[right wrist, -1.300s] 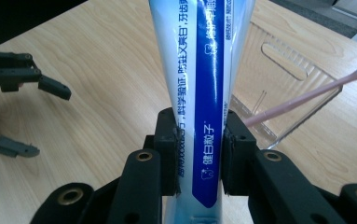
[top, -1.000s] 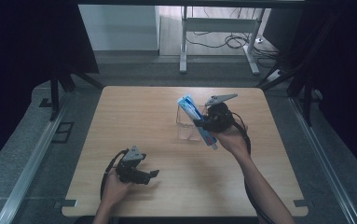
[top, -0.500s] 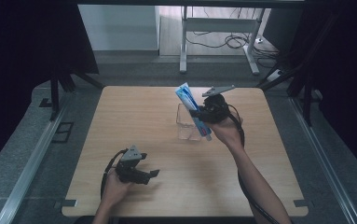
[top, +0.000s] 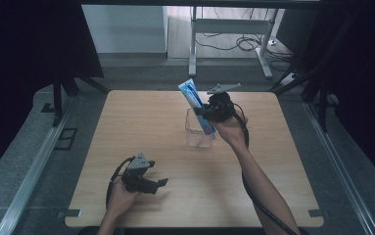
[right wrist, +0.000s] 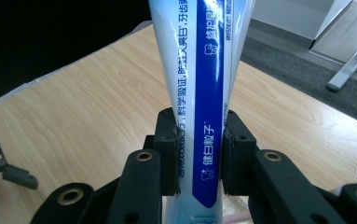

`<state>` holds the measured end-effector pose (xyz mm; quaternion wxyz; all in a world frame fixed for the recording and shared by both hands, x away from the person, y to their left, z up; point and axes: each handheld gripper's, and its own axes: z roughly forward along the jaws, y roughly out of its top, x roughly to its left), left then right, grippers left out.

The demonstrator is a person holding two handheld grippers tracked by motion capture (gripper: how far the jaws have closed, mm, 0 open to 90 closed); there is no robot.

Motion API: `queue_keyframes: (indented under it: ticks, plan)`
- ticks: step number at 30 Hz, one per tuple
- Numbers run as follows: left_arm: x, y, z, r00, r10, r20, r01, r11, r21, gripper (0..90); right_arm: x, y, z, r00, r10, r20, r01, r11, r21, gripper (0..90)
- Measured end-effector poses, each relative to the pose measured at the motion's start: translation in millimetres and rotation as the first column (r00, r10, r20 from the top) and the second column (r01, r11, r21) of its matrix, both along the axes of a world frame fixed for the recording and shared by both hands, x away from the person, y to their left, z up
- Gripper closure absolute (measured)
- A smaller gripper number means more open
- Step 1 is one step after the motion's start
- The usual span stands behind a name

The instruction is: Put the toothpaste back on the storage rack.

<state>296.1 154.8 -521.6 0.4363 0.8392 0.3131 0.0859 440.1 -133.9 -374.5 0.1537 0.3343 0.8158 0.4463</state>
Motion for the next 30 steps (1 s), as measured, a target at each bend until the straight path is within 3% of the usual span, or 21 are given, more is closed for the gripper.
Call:
queue_keyframes:
  ticks: [17,30]
  plan:
    - [0.1,-0.4,-0.8,1.0000,-0.004,0.000,0.004,1.0000,-0.001,12.8,26.1,3.0,-7.7,0.9987,-0.044,0.025,0.044,0.9989,0.016,72.0]
    - [0.3,-2.2,-2.5,0.9999,-0.013,-0.004,0.013,0.9999,0.006,12.8,38.2,6.0,-25.0,0.9982,-0.033,0.051,0.034,0.9992,-0.023,72.0]
